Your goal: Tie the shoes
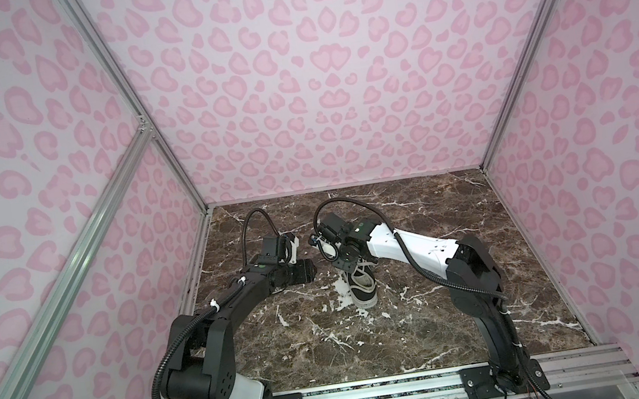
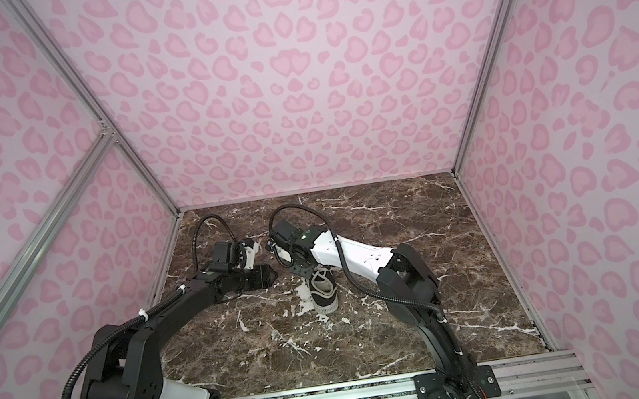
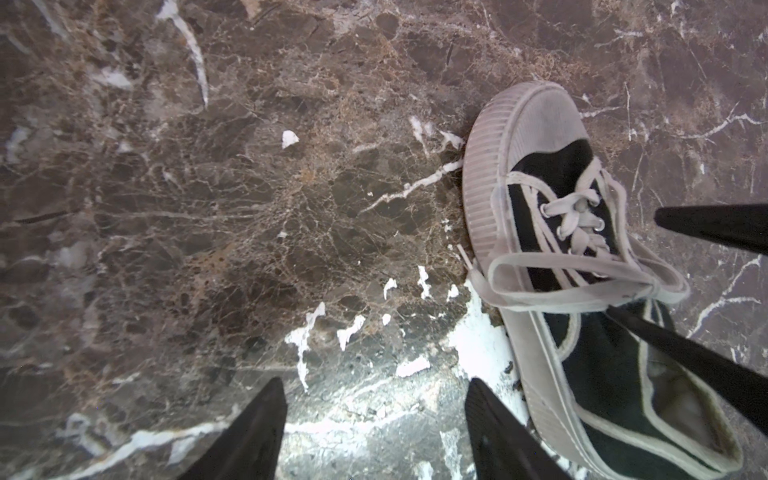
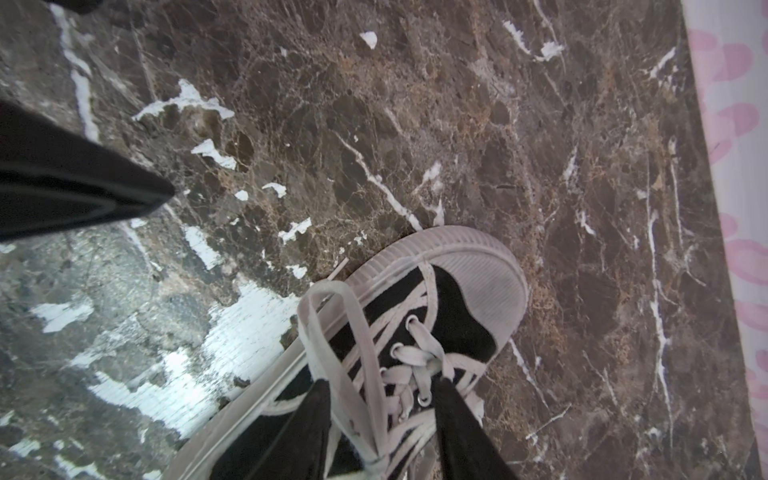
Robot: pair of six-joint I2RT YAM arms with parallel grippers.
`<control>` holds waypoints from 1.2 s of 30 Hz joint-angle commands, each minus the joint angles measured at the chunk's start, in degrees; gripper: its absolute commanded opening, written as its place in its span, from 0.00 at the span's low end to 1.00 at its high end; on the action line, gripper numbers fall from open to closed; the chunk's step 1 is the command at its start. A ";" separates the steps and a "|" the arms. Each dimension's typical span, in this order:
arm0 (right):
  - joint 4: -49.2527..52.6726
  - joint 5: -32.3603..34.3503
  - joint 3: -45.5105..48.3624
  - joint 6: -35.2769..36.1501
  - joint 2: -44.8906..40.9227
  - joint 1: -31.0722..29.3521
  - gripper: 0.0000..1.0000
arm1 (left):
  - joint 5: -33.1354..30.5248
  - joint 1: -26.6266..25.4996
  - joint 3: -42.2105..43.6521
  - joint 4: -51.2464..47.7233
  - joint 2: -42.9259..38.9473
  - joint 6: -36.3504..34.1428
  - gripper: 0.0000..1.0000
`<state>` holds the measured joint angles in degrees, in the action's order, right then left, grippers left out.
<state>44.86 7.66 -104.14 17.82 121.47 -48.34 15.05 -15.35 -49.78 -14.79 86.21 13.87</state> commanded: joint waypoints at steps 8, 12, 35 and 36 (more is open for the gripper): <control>2.98 2.72 -2.36 3.01 3.65 0.10 0.39 | 0.33 0.52 1.18 0.68 -1.15 0.49 0.70; 3.53 2.23 -2.44 2.90 4.15 0.04 0.35 | 0.08 0.73 1.32 0.64 -1.32 0.38 0.70; 5.81 -9.48 -4.85 0.63 5.47 3.22 0.00 | 2.72 0.81 0.76 0.88 -1.48 -0.89 0.70; 5.04 -10.03 -4.32 0.12 4.83 3.50 0.00 | 3.66 0.78 0.97 1.62 -1.55 -1.17 0.70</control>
<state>50.74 0.34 -109.25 19.99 127.42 -45.34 16.29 -14.59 -48.40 -14.81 84.93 14.02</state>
